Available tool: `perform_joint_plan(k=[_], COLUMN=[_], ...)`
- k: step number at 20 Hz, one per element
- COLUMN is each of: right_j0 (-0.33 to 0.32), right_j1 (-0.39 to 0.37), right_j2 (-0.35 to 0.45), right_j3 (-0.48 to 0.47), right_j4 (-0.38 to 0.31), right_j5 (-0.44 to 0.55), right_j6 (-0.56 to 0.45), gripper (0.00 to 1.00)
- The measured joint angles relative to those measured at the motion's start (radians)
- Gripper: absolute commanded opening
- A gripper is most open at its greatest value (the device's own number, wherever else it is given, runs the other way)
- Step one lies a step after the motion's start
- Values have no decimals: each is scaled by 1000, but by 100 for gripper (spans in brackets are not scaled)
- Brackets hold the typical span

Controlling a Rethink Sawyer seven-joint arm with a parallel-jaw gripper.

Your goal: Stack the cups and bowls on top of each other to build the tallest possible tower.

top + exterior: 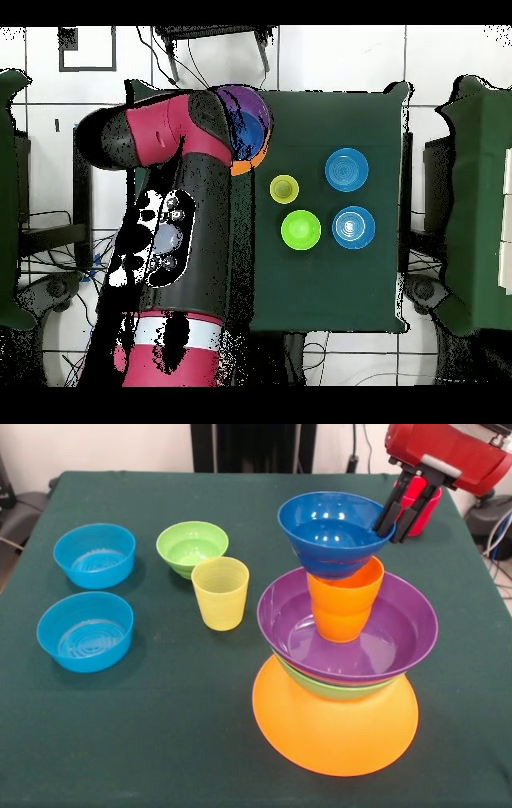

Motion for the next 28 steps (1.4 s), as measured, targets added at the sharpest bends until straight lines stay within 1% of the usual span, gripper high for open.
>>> perform_joint_plan(k=[16, 28], right_j0=[13, 15], right_j1=[-1, 0], right_j2=[1, 1], right_j3=[37, 40], right_j4=[23, 38], right_j5=[0, 0], right_j6=[0, 0], gripper=[0, 0])
